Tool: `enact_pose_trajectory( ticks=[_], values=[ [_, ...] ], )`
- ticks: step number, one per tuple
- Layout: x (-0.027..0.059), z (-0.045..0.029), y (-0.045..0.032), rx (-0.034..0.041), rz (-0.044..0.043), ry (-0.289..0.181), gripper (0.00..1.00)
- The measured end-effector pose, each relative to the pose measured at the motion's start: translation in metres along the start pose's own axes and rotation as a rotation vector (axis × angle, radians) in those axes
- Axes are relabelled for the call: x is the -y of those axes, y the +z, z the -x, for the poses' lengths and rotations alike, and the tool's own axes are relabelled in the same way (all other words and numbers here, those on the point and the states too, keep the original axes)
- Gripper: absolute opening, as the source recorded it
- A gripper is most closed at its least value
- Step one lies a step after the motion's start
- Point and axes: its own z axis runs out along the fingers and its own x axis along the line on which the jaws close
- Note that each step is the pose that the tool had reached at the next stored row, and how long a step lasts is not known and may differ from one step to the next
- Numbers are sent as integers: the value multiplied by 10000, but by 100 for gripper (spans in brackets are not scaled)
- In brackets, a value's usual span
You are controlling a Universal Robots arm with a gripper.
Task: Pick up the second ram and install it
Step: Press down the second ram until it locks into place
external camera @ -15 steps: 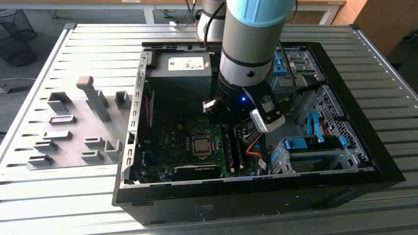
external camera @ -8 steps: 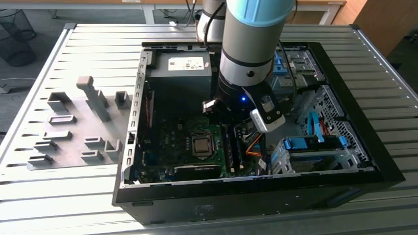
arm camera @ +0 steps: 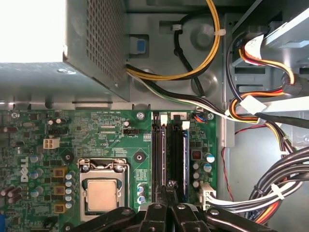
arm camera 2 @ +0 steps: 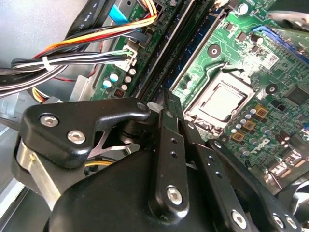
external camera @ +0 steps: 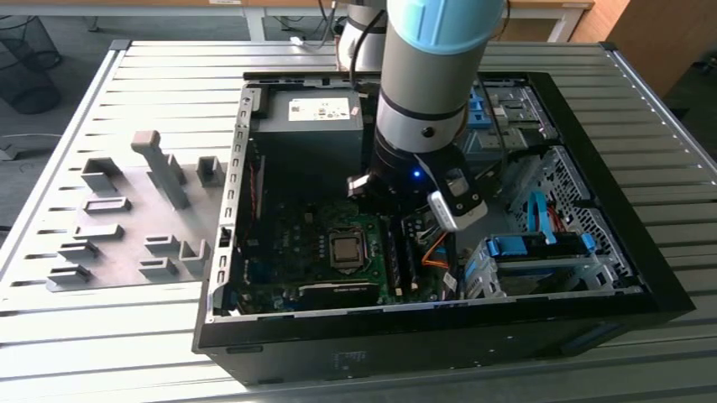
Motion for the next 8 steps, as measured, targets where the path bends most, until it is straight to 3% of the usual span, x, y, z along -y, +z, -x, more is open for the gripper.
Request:
enact_pose_trajectory(
  ticks=[8],
  values=[
    [3,0,80,-4,-12,0,11]
  ],
)
